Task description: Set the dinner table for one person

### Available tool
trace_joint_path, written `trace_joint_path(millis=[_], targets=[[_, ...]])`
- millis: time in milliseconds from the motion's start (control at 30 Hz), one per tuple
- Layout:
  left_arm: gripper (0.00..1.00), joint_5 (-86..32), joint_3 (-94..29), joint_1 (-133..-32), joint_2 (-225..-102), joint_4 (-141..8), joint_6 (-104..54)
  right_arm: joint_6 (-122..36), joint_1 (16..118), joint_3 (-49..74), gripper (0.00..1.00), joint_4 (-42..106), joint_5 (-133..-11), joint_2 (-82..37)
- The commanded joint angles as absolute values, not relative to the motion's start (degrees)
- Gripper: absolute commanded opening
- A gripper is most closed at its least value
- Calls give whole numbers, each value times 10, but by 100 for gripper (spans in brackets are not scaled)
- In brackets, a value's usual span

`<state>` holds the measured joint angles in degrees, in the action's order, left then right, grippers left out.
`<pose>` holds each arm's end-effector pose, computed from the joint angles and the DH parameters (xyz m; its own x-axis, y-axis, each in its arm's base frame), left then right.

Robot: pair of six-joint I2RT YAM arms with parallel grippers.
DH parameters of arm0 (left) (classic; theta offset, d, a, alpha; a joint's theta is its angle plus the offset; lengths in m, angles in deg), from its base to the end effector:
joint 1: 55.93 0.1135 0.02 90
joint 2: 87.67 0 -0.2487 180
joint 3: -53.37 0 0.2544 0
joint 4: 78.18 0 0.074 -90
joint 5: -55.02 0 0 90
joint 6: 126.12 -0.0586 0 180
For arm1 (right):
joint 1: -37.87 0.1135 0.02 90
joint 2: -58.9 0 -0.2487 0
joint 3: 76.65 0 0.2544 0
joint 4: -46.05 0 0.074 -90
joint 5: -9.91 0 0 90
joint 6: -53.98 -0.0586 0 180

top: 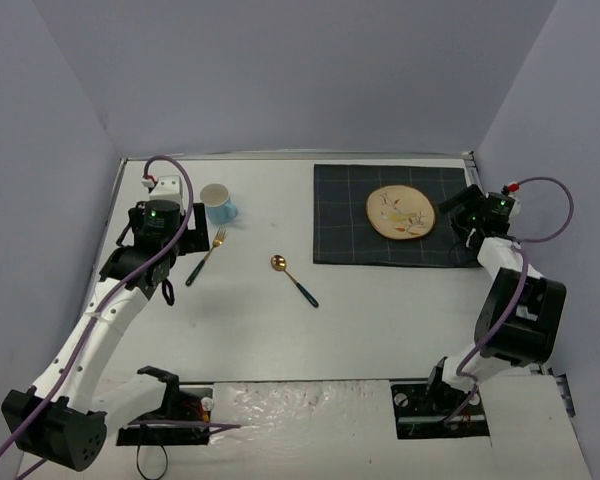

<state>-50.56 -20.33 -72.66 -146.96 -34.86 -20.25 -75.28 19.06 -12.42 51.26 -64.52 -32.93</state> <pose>0.2474 -0.0579 0.3276 -0.4596 -0.1369 -0.8775 -0.0765 0.9905 -0.1145 0.3591 -0.1057 0.1945 -0.2313 0.7228 -0.6512 0.2868 0.6903 0.6643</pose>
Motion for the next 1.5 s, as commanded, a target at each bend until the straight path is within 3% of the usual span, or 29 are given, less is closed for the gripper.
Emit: trace_joint_path(millis=[0, 433, 700, 867, 1467], targets=[[97, -492, -222, -722, -1493, -377, -172, -659, 248, -73, 95, 442, -748, -238], [97, -352, -419, -602, -1729, -377, -93, -504, 477, -55, 97, 453, -718, -134], [97, -331, -607, -582, -1929, -335, -177, -485, 530, -83, 99, 452, -714, -100], [95, -280, -655, -568, -2004, -311, -233, -471, 548, -101, 99, 453, -699, -71], [48, -216, -675, -562, -2060, -352, -240, -440, 589, -123, 100, 452, -698, -59]])
